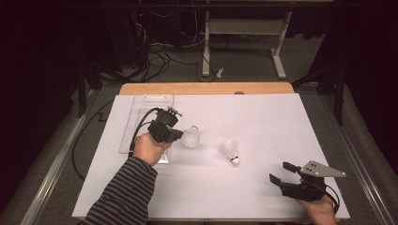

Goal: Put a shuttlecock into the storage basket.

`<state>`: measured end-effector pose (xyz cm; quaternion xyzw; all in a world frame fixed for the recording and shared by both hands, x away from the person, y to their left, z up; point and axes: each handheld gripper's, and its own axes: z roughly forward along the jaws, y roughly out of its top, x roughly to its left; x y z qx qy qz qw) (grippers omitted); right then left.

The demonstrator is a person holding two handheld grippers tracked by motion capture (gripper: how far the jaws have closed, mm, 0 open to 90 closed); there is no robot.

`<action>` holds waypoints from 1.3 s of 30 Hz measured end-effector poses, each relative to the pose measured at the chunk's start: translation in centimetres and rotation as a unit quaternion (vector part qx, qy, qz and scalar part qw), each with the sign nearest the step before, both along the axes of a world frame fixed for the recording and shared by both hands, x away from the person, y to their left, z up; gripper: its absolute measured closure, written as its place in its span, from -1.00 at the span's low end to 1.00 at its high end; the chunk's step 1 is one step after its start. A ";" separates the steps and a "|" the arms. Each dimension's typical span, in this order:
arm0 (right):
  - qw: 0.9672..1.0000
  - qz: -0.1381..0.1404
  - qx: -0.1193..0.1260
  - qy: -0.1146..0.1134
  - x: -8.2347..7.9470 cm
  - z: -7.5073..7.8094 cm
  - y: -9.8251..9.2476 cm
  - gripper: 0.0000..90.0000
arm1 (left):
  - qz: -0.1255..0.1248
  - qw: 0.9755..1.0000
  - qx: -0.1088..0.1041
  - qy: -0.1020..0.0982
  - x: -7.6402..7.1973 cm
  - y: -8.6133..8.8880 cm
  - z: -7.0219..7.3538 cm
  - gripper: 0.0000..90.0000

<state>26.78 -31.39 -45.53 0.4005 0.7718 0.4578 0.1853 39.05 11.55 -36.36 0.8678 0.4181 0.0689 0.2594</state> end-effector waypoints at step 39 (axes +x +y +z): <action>1.000 0.000 -0.002 0.001 0.0 0.0 0.0 -0.40 | 0.028 0.999 -0.019 -0.017 -0.1 3.3 2.4 1.00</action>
